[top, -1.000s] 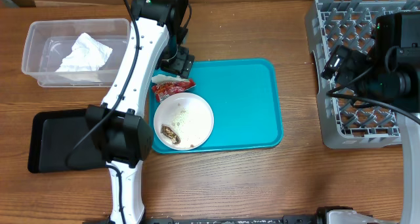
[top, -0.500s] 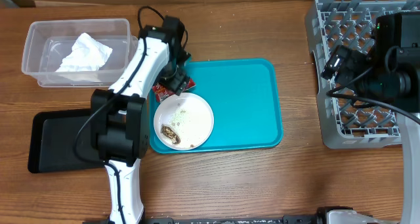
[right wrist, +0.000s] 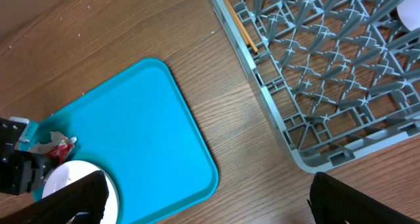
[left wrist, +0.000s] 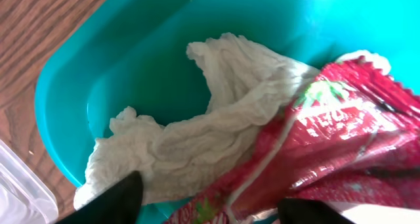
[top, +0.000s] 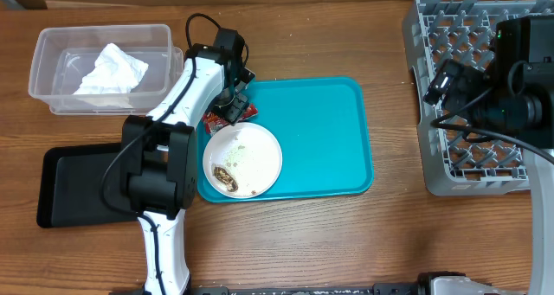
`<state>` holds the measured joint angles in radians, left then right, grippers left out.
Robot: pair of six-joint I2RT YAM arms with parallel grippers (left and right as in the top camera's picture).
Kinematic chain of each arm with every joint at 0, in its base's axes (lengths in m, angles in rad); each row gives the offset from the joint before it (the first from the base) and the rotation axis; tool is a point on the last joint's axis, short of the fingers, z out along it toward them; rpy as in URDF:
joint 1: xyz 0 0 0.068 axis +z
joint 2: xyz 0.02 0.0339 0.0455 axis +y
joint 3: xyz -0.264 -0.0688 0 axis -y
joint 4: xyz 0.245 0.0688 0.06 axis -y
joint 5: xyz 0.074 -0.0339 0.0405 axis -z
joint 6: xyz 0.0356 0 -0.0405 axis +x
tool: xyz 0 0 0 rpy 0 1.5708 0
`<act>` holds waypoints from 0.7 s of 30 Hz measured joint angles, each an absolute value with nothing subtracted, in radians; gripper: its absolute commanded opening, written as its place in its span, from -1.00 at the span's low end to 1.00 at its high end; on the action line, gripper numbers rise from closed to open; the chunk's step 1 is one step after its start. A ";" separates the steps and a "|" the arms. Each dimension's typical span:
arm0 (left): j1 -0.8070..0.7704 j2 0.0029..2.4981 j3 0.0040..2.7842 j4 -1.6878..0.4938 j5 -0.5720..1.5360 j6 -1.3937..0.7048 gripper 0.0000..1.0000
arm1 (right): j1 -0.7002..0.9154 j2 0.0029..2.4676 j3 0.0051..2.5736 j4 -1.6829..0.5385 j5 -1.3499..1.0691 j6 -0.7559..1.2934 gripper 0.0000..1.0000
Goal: Sort waste into correct bins and load items into the dishwasher
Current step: 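Grasp the red wrapper on the tray with the left gripper, then carry the red wrapper to the clear bin and release it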
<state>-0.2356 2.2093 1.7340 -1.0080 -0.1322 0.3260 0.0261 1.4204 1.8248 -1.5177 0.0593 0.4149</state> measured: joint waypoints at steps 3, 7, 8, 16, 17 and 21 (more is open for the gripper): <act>-0.236 2.209 1.734 -1.006 -0.132 0.332 -0.82 | 0.026 1.420 1.825 -1.518 0.059 0.415 1.00; -0.236 2.209 1.734 -1.022 -0.133 0.340 -0.92 | 0.026 1.420 1.825 -1.518 0.059 0.415 1.00; -0.236 2.209 1.734 -1.028 -0.133 0.339 -0.92 | 0.026 1.420 1.825 -1.518 0.060 0.415 1.00; -0.236 2.211 1.831 -1.152 -0.118 0.265 -0.92 | 0.026 1.420 1.825 -1.518 0.059 0.415 1.00; -0.236 2.211 1.868 -1.177 -0.104 0.260 -0.92 | 0.026 1.420 1.825 -1.517 0.059 0.415 1.00; -0.236 2.211 2.041 -1.256 -0.018 0.242 -0.92 | 0.026 1.420 1.825 -1.518 0.059 0.415 1.00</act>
<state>-0.2356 2.2108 2.0411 -1.2556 -0.0177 0.2420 0.0261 1.4204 1.8248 -1.5177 0.0593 0.4152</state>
